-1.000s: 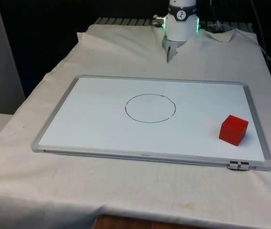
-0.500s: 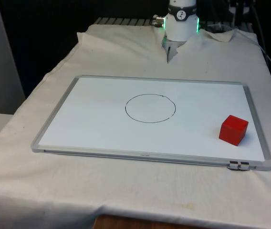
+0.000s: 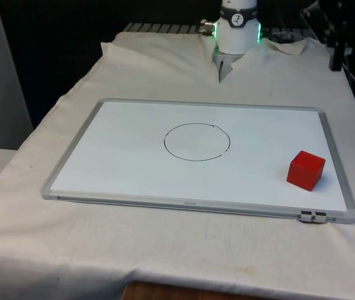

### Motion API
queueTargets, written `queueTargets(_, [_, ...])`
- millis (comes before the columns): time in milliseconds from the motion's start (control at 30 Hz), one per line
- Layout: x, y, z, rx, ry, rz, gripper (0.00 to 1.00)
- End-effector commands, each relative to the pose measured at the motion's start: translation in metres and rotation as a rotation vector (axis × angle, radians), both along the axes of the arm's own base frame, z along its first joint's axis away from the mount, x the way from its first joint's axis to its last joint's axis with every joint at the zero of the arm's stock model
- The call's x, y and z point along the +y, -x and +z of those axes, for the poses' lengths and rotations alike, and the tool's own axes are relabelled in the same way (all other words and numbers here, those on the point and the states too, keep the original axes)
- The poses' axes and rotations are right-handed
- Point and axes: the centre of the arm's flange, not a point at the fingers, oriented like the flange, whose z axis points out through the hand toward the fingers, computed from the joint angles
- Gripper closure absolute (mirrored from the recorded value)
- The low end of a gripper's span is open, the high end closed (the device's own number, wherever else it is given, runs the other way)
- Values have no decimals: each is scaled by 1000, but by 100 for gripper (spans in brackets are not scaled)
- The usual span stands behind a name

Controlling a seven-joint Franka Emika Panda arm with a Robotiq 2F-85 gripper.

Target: Push the cube into the marked area.

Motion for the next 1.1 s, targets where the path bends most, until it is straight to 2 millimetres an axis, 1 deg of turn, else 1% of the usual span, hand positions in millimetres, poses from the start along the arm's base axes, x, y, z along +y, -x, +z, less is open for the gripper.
queueTargets(0, [6, -4, -7, -1, -2, 1, 100])
queueTargets(33, [11, -7, -13, -1, -11, -1, 100])
queueTargets(200, [27, -14, -32, -1, -17, 1, 100])
queueTargets(233, [36, -16, -39, 1, -20, 3, 100])
queueTargets(467, [55, -21, -61, 1, -28, 5, 100])
queueTargets(533, [63, -23, -73, 4, -32, 4, 100])
queueTargets(600, [67, -24, -81, 6, -34, 2, 100])
queueTargets(633, [65, -23, -77, 5, -25, 5, 100])
queueTargets(667, [67, -24, -84, 7, -34, -1, 100])
queueTargets(700, [69, -24, -87, 9, -35, -4, 100])
queueTargets(733, [71, -24, -95, 14, -35, -9, 100])
queueTargets(867, [72, -25, -109, 20, -33, -20, 100])
queueTargets(900, [71, -24, -107, 21, -23, -16, 100])
queueTargets(933, [73, -24, -116, 24, -34, -24, 100])
queueTargets(1067, [72, -24, -129, 30, -36, -34, 100])
